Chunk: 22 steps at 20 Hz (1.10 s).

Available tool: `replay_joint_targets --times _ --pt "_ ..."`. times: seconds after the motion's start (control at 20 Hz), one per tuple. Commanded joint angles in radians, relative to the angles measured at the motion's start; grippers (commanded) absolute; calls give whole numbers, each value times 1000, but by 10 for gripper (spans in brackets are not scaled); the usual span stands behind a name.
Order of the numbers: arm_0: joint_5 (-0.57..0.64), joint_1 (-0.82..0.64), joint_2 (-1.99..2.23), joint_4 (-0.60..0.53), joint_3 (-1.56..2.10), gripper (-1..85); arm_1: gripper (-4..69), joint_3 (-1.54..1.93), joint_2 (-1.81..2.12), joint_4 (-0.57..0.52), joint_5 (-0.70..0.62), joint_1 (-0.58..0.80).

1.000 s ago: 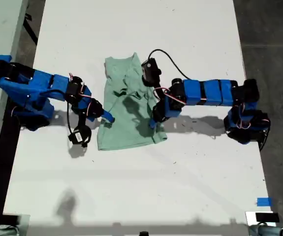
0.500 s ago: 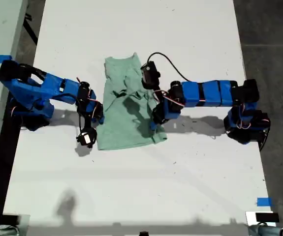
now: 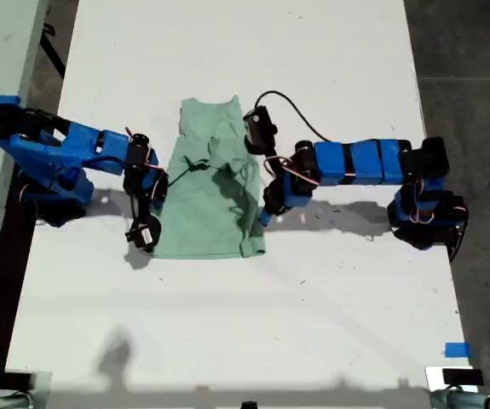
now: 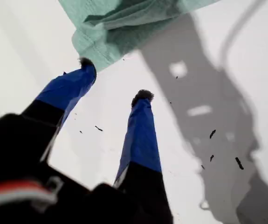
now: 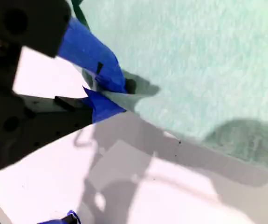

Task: Fold tshirt

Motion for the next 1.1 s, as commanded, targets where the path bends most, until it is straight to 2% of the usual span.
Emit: replay_joint_targets --times 0.0,0.5,0.6,0.8,0.85,1.05 --pt "3 -15 12 5 -163 1 203 -6 63 -28 0 -14" --pt "141 -77 -535 63 -696 4 201 -5 61 -29 2 -21" --pt "153 -91 -617 107 -785 174 201 0 61 -29 0 -21" --pt "143 -101 -644 196 -844 256 201 14 61 -35 -5 -20" --pt "149 -97 -626 213 -847 306 201 14 61 -35 -6 -17" --pt "92 -43 -442 330 -827 300 201 9 72 -23 -9 -9"
